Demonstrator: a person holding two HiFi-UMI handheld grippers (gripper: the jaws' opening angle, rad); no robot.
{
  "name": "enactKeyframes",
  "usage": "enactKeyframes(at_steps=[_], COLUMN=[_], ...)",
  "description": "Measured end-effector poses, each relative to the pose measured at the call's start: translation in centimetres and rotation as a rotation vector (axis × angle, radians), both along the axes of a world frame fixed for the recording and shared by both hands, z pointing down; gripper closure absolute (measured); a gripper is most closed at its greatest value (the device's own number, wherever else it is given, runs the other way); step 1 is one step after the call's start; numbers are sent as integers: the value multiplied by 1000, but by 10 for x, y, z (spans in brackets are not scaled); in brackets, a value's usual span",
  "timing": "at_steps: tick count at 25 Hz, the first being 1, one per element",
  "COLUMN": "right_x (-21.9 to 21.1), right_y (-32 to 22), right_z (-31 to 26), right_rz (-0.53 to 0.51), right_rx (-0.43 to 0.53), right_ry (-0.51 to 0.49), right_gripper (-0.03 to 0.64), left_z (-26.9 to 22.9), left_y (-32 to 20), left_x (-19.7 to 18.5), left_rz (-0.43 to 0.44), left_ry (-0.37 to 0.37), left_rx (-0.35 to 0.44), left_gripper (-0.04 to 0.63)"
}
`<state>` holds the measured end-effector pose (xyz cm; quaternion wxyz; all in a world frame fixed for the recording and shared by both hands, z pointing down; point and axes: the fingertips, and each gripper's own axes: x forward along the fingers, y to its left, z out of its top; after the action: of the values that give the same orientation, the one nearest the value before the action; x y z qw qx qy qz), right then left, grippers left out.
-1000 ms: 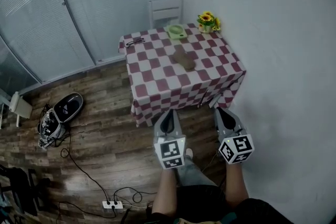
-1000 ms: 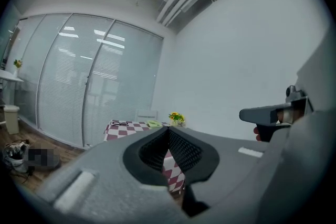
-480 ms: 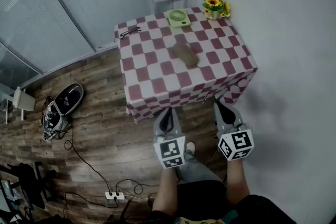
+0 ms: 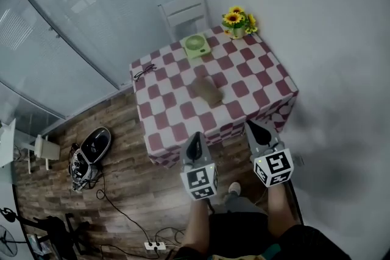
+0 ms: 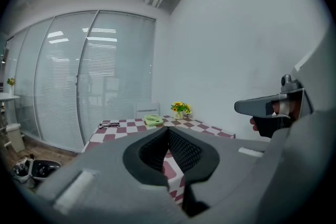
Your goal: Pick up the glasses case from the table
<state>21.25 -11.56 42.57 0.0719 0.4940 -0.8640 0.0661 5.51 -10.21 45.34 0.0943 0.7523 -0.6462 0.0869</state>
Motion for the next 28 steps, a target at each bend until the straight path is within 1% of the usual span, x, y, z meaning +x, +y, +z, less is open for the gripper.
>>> enactKeyframes(at_steps=[5,8,12,16,22,25,28], right_x=[35,38,10,-18,-41,-57,-76], right_y=[-24,-40,-60,-81,-132,-156,-176], right_z=[0,-2,4,10,32,48,68], right_rz=[52,53,-13,-60,-90,-116,-149], right_rx=[-9,-12,-15,-32,-85,-129,-178], right_ry=[-5,-10,1,26,73,93,111], right_gripper=[614,614,614,614,614,614,613], left_z=[-7,-9,-3,6,29,46,66], left_y=[-26,-35,-50,-68,-117,-140,-158], left_x=[26,30,8,-20,-31,-42,-57], left_rz=[31,39,-6,-53,-53,-56,-77], left_ry=[-4,-13,-14,8,26,33,45], left_rx=[37,52,48,16,-12,-62,-110], left_gripper=[584,584,584,584,584,584,584])
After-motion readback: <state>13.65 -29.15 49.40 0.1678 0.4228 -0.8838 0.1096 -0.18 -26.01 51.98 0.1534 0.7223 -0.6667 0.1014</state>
